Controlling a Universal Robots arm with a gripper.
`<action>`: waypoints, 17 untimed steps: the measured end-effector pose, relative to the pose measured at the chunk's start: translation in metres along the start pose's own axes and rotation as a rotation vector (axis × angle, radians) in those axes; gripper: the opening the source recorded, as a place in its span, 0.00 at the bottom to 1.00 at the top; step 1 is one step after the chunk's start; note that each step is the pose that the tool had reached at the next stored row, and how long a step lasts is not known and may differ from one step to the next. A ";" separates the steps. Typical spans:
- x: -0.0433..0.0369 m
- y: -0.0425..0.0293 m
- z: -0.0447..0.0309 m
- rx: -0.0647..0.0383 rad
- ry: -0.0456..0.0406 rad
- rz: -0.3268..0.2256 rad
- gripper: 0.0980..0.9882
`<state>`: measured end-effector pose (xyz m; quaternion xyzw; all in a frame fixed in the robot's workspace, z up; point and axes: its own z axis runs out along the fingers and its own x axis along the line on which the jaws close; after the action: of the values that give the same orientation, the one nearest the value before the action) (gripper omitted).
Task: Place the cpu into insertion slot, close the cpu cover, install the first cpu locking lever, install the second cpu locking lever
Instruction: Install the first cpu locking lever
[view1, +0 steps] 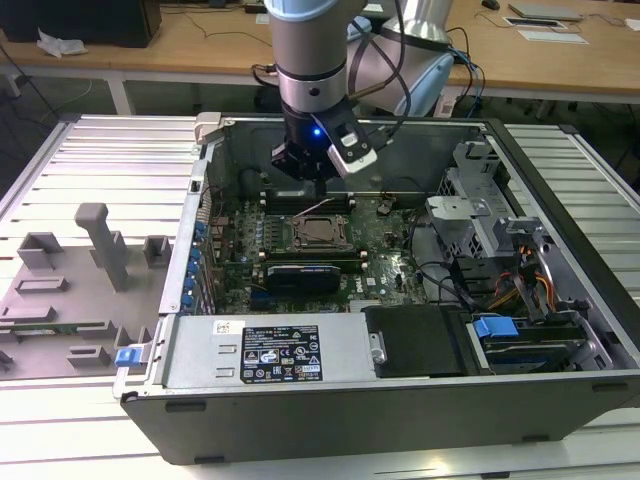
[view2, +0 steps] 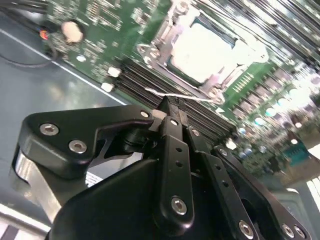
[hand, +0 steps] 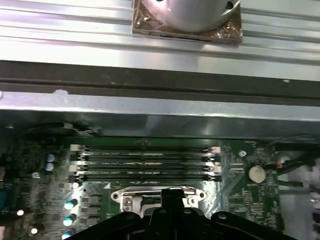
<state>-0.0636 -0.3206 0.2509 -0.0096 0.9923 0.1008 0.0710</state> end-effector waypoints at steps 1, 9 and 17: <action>0.0003 0.0000 0.0001 0.001 -0.0275 -0.006 0.01; 0.0041 -0.0003 0.0021 0.001 -0.0757 -0.015 0.01; 0.0119 0.0001 0.0083 0.012 -0.0875 0.044 0.01</action>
<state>-0.0742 -0.3190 0.2412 0.0169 0.9888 0.0967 0.1121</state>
